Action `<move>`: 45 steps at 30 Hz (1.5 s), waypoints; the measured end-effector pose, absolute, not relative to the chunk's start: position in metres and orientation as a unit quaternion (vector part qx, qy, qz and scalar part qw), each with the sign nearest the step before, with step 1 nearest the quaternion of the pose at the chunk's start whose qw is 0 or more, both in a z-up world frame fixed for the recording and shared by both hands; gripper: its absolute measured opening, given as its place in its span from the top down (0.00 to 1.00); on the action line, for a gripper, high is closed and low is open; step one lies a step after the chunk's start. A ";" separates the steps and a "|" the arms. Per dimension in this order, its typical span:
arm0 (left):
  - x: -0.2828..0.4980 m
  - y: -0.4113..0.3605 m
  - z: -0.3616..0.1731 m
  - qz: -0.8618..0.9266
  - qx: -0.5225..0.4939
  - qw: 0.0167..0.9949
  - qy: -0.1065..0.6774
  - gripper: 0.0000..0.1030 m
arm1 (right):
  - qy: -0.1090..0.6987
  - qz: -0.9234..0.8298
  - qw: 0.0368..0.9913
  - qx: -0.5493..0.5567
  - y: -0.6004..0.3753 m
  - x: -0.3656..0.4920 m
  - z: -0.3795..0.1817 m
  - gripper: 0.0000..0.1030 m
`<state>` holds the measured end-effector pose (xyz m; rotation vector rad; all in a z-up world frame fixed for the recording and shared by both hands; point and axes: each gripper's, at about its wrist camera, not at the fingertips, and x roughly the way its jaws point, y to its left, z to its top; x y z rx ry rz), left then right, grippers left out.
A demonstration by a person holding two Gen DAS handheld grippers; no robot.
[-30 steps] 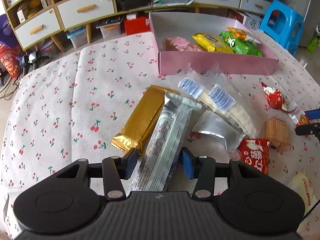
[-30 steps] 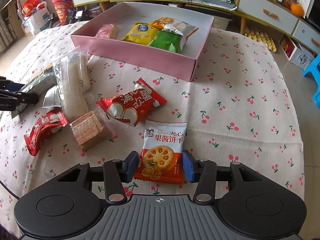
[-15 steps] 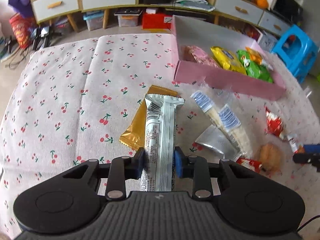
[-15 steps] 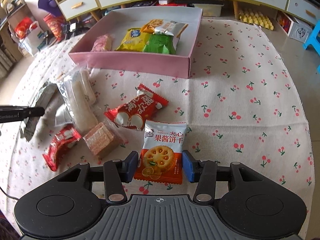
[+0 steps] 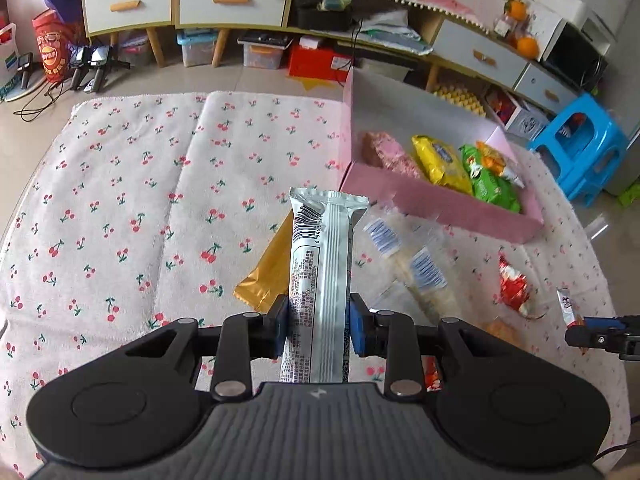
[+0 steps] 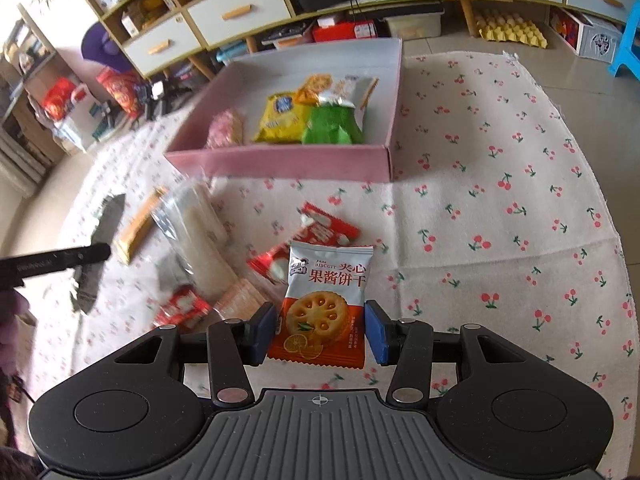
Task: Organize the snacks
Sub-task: 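Carry both packets into the pink box and open both tools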
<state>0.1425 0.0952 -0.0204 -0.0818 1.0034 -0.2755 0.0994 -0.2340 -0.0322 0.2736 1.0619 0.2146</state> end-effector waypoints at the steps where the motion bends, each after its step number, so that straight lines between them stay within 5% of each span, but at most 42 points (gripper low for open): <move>1: 0.143 0.095 -0.018 -0.132 -0.043 0.868 0.476 0.73 | 0.500 0.103 0.850 0.133 -0.234 0.100 -0.029 0.56; 21: 0.160 0.049 -0.005 -0.154 -0.100 0.877 0.445 0.73 | 0.430 0.110 0.869 0.220 -0.228 0.140 0.010 0.56; 45: 0.218 0.009 -0.016 -0.174 -0.074 0.881 0.434 0.73 | 0.392 0.069 0.865 0.305 -0.256 0.245 -0.007 0.55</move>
